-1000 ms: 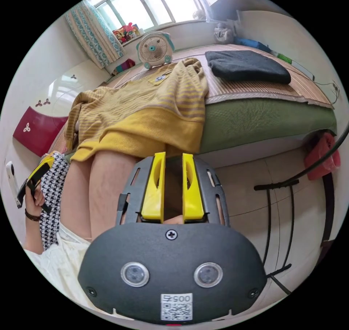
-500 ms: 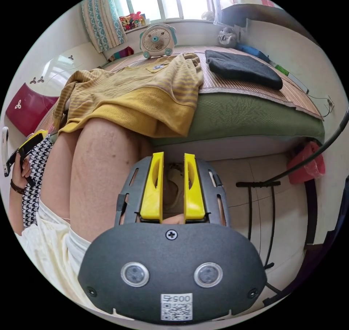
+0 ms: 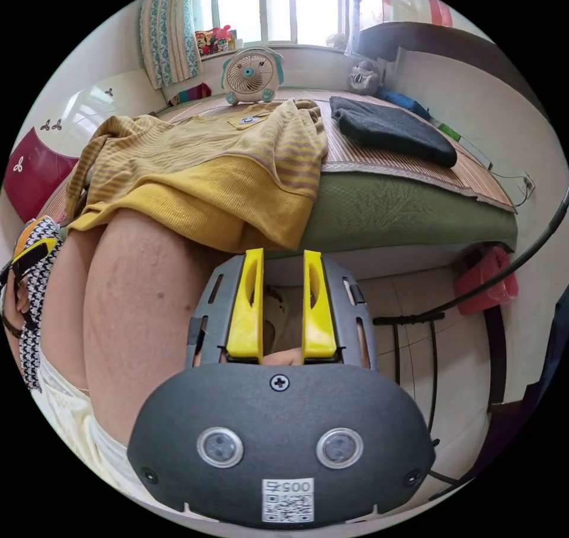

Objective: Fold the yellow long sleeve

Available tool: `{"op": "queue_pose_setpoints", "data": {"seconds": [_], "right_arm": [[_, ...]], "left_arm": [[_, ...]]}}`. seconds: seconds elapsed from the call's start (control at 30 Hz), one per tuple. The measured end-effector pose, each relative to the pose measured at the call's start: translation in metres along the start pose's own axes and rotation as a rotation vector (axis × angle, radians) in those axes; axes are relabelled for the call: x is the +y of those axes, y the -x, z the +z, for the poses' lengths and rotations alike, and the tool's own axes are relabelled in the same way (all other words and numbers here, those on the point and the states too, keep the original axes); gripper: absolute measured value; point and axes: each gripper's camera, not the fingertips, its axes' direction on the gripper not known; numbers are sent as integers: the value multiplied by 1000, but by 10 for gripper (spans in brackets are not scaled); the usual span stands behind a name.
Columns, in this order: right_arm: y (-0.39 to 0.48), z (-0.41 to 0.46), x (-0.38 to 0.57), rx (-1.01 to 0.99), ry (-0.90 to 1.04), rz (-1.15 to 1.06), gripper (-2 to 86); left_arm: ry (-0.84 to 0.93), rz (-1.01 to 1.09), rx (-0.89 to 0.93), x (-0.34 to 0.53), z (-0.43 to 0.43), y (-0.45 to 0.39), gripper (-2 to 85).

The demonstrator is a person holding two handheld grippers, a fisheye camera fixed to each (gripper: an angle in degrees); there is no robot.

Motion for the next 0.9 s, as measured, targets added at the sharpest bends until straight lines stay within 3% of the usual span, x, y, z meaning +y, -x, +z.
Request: {"op": "queue_pose_setpoints", "data": {"seconds": [0.33, 0.47, 0.9], "right_arm": [[6, -3, 3, 91, -32, 78, 33], [-1, -34, 0, 115, -72, 44, -11], [17, -146, -15, 166, -323, -5, -16]], "left_arm": [[2, -15, 0, -14, 4, 4, 64], [26, -23, 1, -14, 15, 8, 64], [112, -94, 7, -15, 85, 16, 111]]}}
